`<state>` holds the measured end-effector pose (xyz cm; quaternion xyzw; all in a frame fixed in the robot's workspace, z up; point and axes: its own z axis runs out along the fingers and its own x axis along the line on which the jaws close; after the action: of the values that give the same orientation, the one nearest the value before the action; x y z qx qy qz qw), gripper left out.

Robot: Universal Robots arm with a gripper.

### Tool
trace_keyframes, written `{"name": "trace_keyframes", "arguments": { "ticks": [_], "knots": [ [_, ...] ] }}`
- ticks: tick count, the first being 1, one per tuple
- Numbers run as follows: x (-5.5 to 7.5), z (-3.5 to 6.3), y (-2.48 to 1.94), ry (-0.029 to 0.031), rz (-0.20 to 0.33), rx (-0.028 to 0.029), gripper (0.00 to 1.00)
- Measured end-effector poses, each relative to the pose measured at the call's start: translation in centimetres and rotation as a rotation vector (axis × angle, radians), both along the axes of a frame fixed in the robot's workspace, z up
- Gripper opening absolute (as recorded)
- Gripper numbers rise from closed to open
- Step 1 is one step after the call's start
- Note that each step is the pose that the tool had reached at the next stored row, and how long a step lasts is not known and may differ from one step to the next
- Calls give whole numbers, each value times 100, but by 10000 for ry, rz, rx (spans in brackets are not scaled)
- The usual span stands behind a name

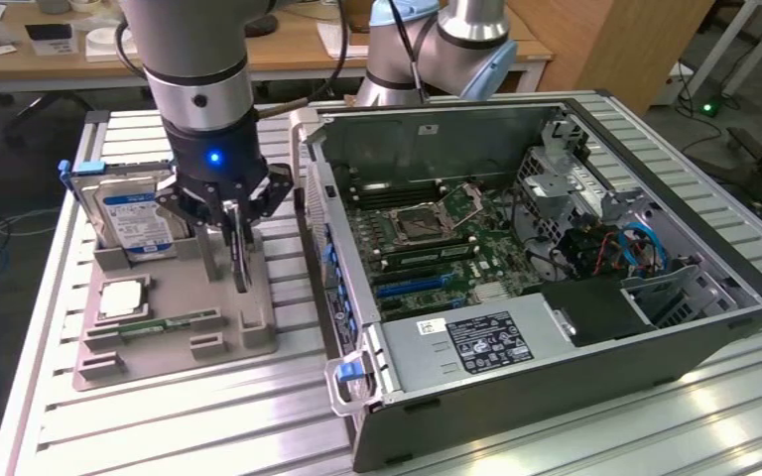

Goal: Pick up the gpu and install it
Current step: 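Pick up the gpu and move the gpu toward the slot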

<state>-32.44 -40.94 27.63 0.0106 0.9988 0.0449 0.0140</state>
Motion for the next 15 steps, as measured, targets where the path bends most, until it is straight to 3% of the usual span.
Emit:
{"name": "trace_keyframes", "arguments": {
  "ticks": [10,15],
  "knots": [
    [0,6,-1,2,0,-2,27],
    [0,70,0,2,0,-2,27]
  ]
}}
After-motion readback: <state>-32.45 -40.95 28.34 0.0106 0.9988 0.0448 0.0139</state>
